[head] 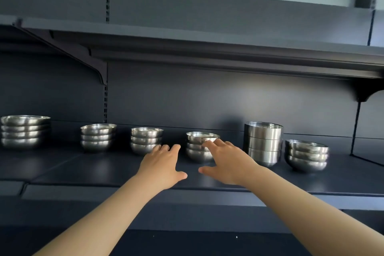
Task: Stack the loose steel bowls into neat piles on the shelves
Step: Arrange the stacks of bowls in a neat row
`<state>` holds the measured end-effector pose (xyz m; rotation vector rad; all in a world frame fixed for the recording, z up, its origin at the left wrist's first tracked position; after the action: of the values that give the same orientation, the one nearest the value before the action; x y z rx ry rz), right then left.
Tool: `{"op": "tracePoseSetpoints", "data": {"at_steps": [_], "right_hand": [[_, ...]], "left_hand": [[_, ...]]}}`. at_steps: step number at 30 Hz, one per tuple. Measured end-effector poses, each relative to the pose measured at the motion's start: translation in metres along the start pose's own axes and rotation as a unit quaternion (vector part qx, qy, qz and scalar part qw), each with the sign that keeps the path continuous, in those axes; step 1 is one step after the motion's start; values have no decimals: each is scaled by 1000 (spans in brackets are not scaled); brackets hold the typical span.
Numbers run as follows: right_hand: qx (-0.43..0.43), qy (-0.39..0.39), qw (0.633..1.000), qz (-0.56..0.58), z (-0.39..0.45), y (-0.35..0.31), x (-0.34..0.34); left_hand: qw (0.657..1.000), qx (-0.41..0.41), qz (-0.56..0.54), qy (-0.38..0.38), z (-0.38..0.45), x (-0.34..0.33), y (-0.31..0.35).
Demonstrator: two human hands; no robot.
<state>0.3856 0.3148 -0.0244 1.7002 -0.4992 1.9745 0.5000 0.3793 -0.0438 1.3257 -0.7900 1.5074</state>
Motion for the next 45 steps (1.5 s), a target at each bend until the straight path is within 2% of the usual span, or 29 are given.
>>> {"op": "tracePoseSetpoints", "data": {"at_steps": [17, 25, 27, 29, 32, 36, 40, 45], "right_hand": [[-32, 13, 999, 10, -26, 93, 2], [-43, 78, 995, 33, -27, 203, 17], [-42, 112, 990, 72, -23, 234, 21], [-37, 148, 981, 117, -17, 258, 20], [-24, 188, 959, 211, -4, 284, 14], [-15, 224, 912, 342, 17, 309, 6], [1, 246, 870, 428, 37, 316, -2], [32, 255, 849, 462, 52, 317, -11]], "left_hand": [[999, -20, 19, -17, 33, -14, 73], [999, -21, -7, -25, 81, -40, 143], [998, -12, -45, -43, 99, -51, 161], [989, 4, -127, -77, 119, -68, 175], [948, 39, -295, -110, 149, -96, 183], [891, 69, -442, -81, 180, -122, 184], [857, 31, -509, -74, 204, -135, 190], [861, -18, -499, -96, 212, -138, 197]]}}
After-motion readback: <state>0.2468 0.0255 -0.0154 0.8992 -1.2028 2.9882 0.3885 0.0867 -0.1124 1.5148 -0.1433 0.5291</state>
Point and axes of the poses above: each hand's wrist, its own z-axis towards the middle knuckle, its own x-axis out of the back of the hand, y = z × x, the point moved 9 cm from there along z, towards the middle knuckle, and after that the axes turned 12 degrees about -y, right-handed, at the moved point
